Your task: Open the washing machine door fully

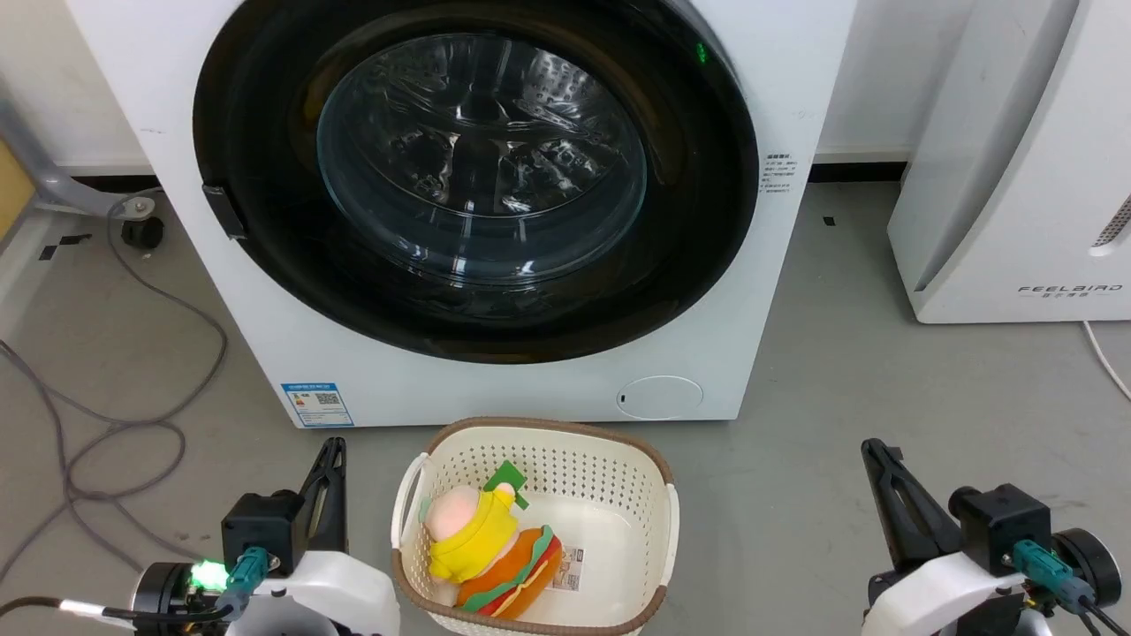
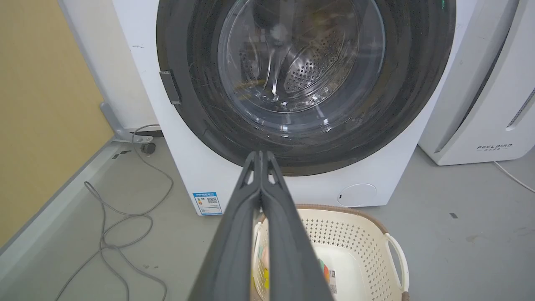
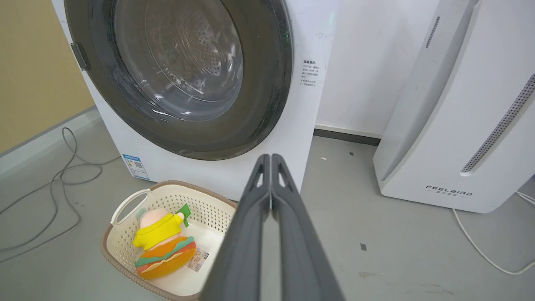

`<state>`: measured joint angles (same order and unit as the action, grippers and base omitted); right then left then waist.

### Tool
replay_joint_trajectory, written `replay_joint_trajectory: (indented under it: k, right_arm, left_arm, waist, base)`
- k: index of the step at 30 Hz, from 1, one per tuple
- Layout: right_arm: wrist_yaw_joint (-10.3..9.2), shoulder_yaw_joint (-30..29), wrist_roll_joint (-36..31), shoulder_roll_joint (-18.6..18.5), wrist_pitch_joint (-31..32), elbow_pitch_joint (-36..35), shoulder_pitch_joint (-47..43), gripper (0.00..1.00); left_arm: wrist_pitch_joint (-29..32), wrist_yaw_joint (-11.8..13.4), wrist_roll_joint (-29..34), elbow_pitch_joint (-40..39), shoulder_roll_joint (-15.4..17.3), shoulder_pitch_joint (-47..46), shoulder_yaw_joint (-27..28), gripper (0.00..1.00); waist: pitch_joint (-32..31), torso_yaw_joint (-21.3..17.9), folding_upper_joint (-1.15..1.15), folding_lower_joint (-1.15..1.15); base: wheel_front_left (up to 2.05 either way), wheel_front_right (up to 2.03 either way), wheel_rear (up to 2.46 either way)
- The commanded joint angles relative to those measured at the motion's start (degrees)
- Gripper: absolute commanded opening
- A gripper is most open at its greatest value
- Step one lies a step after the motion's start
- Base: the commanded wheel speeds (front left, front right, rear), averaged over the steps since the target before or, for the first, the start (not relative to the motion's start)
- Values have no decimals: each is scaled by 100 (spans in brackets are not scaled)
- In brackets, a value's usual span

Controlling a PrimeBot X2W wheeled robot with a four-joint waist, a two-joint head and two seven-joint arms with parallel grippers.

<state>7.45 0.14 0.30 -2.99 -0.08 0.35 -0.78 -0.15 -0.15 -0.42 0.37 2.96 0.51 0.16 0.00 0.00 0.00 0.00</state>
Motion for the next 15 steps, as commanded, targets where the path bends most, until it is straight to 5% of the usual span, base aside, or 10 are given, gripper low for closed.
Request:
replay_joint_trajectory:
  k: [1, 5, 6, 15]
  right_arm:
    - [3, -14, -30, 12, 8, -35, 78, 0]
    - [3, -14, -30, 12, 8, -35, 78, 0]
    - [0, -1, 2, 0, 0, -7, 5, 100]
    - [0, -13, 53, 1, -79, 63, -21, 100]
  left_arm:
    - [15, 15, 42, -37, -8, -51, -16, 0]
    - [15, 15, 42, -37, -8, -51, -16, 0]
    - [13, -1, 24, -9, -10, 0, 0, 100]
    - [-71, -33, -49, 103, -10, -19, -16, 100]
  waist:
    - [0, 0, 0, 0]
    - [0, 0, 0, 0]
    - [0, 0, 0, 0]
    - [-2, 1, 0, 0]
  base:
    - [0, 0, 0]
    - [0, 0, 0]
    - [0, 0, 0]
    - [0, 0, 0]
